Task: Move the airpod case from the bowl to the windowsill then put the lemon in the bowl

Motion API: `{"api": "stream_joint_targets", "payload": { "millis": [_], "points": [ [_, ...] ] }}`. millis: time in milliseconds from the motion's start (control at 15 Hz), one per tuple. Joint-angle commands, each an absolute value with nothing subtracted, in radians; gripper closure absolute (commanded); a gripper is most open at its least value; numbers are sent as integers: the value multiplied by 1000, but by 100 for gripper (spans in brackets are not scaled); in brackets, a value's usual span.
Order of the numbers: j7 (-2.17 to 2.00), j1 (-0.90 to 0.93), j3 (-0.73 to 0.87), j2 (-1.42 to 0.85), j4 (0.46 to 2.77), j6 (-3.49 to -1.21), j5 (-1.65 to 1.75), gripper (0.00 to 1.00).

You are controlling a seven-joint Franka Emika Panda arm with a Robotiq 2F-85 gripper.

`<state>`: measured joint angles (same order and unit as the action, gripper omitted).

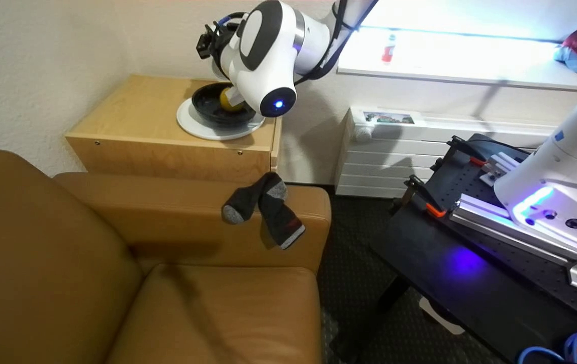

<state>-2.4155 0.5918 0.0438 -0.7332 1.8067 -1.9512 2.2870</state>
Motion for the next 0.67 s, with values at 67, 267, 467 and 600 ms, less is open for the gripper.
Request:
{"api": "stream_joint_targets", "payload": {
  "millis": [67,267,467,600],
  "points": [
    [-2515,399,-146,-635,1871,-1955,2327,95],
    [-2665,306,-196,-538,1935,-1966,2328,95],
    [-2626,93,-401,-477,1888,-1982,2305,95],
    [-2609,-61,-561,-481,1837,-1996,2301,95]
  ]
}}
